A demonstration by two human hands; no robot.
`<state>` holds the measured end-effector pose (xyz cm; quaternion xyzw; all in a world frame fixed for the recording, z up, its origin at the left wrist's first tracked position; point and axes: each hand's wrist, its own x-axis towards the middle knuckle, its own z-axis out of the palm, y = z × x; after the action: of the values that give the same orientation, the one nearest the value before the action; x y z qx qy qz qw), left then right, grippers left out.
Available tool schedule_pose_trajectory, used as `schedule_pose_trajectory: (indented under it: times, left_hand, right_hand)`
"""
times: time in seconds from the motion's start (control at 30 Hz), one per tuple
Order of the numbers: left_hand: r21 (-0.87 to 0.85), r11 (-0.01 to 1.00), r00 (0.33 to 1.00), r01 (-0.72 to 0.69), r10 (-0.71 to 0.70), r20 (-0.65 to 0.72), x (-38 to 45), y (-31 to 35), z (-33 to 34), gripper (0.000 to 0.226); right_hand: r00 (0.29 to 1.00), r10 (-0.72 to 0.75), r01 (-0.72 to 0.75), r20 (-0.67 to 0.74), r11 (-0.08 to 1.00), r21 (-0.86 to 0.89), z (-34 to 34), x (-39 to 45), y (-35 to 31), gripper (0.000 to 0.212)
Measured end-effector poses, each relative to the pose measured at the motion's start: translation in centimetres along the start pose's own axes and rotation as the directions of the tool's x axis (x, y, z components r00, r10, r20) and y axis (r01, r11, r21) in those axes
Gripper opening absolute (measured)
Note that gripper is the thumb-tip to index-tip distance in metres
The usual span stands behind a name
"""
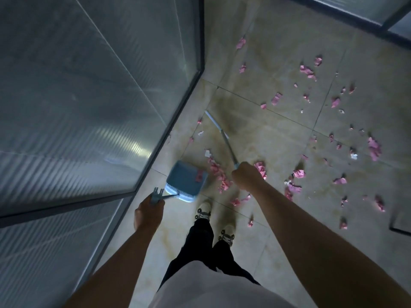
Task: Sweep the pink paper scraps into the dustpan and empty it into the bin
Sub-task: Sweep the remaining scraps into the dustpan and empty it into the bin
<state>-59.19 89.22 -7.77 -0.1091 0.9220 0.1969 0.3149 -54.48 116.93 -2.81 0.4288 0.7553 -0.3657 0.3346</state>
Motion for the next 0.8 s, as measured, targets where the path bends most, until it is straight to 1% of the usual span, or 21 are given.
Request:
schedule_pose_trajectory:
  times: [0.07,0.1,0.17,0.2,0.27,0.33,0.47,0.5,0.6,0.7,0.8]
  left_hand:
    - [-0.024,1.000,1.000,0.009,-0.009,-0.005,0.2,-1.0,-0.3,0.032]
    - [-0.038,0.999,1.000,0.016,-0.016,-0.006,0.2,-1.5,-0.5,0.030]
    - [-0.051,0.998,1.000,0.028,-0.028,-0.002,0.2,-2.1,-0.9,0.027]
    - [-0.052,0.998,1.000,0.031,-0.030,0.005,0.2,-2.4,-1.0,0.027]
    - [-0.052,0.998,0.999,0.036,-0.036,0.017,0.3,-3.1,-1.3,0.027]
    - [-0.066,0.997,0.999,0.048,-0.047,0.024,0.5,-3.6,-1.3,0.027]
    - [-0.083,0.994,0.997,0.070,-0.067,0.035,0.7,-4.2,-1.4,0.030]
    - [-0.073,0.995,0.997,0.070,-0.067,0.037,0.7,-4.3,-1.4,0.031]
    - [-0.022,0.997,0.996,0.069,-0.068,0.051,0.6,-4.2,-1.3,0.032]
    - [0.079,0.997,0.997,0.012,-0.018,0.080,0.6,-3.9,-0.8,0.030]
    - [0.100,0.995,0.994,0.027,-0.038,0.107,0.4,-3.6,-0.6,0.031]
  right_hand:
    - [1.000,-0.021,0.021,-0.007,0.998,-0.053,-0.9,2.0,-2.2,0.028]
    - [1.000,-0.016,0.016,-0.012,0.999,-0.042,-1.2,3.0,-3.1,0.025]
    - [1.000,0.004,-0.005,0.015,1.000,0.030,-1.6,4.5,-4.3,0.029]
    - [0.999,0.004,-0.005,0.040,0.999,0.032,-1.7,5.0,-4.9,0.032]
    - [0.997,-0.020,0.023,0.077,0.999,-0.048,-1.5,5.5,-5.3,0.036]
    - [0.996,-0.043,0.053,0.074,0.988,-0.142,-1.0,5.1,-5.1,0.036]
    - [0.998,-0.057,0.068,0.040,0.932,-0.356,0.1,3.7,-2.2,0.034]
    - [0.997,-0.065,0.073,0.034,0.919,-0.387,0.1,3.2,-1.2,0.033]
    - [0.996,-0.087,0.089,0.023,0.907,-0.412,-0.4,2.4,2.4,0.033]
    - [0.997,-0.073,0.063,-0.004,0.888,-0.456,-1.4,1.1,6.3,0.035]
    - [0.997,-0.063,0.028,-0.052,0.864,-0.503,-2.0,-0.7,9.7,0.037]
